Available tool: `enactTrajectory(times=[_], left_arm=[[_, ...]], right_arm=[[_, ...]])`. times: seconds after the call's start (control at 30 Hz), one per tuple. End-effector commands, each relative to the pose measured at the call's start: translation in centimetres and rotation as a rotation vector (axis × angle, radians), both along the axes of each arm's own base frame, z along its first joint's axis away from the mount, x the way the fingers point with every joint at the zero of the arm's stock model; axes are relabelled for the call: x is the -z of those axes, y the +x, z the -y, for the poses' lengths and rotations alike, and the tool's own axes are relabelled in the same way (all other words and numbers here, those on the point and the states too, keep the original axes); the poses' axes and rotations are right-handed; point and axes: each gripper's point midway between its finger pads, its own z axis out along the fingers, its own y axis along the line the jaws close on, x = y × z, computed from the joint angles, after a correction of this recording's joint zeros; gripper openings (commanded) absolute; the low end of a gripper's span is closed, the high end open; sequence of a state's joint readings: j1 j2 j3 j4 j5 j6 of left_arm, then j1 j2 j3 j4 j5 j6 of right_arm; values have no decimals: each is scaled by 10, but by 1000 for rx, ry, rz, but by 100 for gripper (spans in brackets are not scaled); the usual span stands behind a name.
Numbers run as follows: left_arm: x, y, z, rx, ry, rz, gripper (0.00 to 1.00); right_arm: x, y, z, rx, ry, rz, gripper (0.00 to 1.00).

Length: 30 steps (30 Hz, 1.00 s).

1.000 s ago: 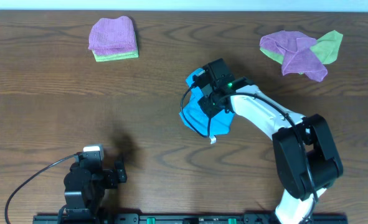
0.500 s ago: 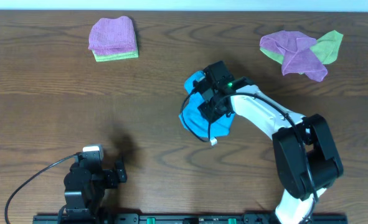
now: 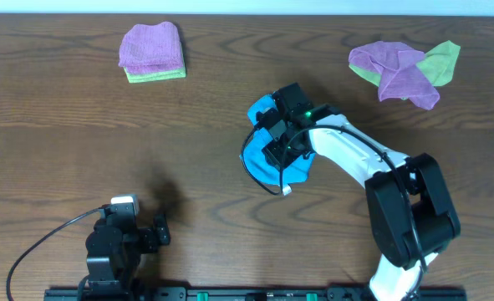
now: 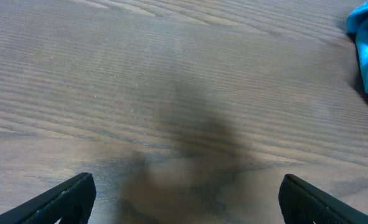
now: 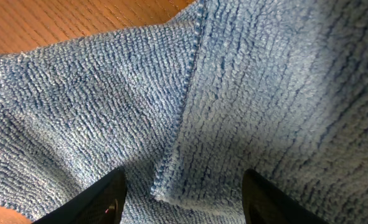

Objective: Fold the cloth

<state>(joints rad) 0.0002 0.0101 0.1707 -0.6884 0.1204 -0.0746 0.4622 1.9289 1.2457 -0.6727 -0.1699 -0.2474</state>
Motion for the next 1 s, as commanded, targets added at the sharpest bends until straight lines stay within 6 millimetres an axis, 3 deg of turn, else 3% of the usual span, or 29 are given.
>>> enactTrajectory(times=[0.0, 0.43, 0.63, 0.67, 0.8, 0.97], left_arm=[[3, -1, -1, -4, -3, -6, 95], [3, -1, -1, -4, -3, -6, 95], [3, -1, 0, -11, -14, -7, 95], [3, -1, 0, -12, -15, -7, 95], [3, -1, 0, -15, -21, -7, 95], [3, -1, 2, -118, -186, -21, 95]], right_arm=[[5, 1, -2, -30, -14, 4, 61], [15, 8, -3, -31, -18, 15, 42], [13, 18, 0, -17, -35, 60, 3], [11, 19, 0, -5, -37, 68, 1], [-12, 27, -3, 29, -3, 121, 1], [-66, 57, 15, 171, -42, 326, 1]])
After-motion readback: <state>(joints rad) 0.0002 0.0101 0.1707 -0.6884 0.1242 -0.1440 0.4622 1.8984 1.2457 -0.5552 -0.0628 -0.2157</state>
